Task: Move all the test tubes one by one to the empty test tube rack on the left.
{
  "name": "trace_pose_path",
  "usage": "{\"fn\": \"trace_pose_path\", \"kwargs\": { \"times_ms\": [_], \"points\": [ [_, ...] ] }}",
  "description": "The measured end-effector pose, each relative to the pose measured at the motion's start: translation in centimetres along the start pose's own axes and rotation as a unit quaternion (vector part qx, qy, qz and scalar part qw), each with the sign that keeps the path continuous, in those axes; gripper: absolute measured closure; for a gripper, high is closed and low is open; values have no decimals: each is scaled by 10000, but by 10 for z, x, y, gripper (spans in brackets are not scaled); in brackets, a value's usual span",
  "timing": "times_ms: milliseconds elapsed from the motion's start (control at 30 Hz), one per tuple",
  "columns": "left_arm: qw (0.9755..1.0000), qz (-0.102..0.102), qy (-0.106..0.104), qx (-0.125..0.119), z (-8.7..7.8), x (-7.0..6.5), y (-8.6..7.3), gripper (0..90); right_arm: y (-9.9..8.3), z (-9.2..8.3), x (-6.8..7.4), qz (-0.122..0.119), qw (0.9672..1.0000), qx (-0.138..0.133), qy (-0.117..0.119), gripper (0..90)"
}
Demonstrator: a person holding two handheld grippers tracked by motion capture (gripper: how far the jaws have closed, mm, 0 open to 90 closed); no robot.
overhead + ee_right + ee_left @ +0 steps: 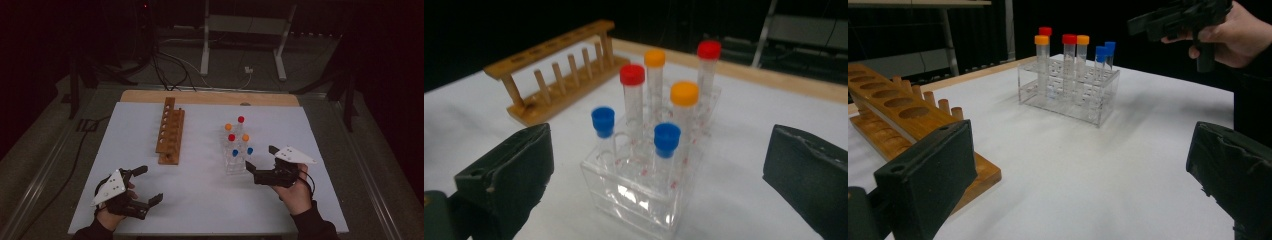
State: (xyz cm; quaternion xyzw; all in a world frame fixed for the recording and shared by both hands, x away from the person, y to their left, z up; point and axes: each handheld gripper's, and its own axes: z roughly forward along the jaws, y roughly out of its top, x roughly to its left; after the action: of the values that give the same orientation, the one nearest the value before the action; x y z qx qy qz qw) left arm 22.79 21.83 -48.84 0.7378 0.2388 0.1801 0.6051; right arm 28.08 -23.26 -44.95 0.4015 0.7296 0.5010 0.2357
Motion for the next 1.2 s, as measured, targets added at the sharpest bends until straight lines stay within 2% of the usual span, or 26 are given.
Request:
{"fn": "trace_pose_path", "kwargs": {
  "times_ms": [233,300,433,567,633,833,1200],
  "points": [
    [10000,10,10,-9,0,0,0,4,-6,13,-4,174,9996,238,0,65],
    [10000,12,8,-7,0,0,0,4,-6,16,-4,217,9993,298,0,135],
    [10000,5,8,-11,0,0,0,4,-7,20,-5,236,9989,400,-4,189],
    [10000,-5,10,-9,0,0,0,4,-8,26,-7,262,9981,563,-12,382],
    [10000,-3,13,-12,0,0,0,4,-9,28,-8,313,9978,592,-10,423],
    [10000,0,12,-24,-1,0,0,4,-11,35,-9,284,9966,778,49,528],
    [10000,-5,10,-24,-1,0,0,4,-11,41,-7,13,9963,856,52,722]
  ]
}}
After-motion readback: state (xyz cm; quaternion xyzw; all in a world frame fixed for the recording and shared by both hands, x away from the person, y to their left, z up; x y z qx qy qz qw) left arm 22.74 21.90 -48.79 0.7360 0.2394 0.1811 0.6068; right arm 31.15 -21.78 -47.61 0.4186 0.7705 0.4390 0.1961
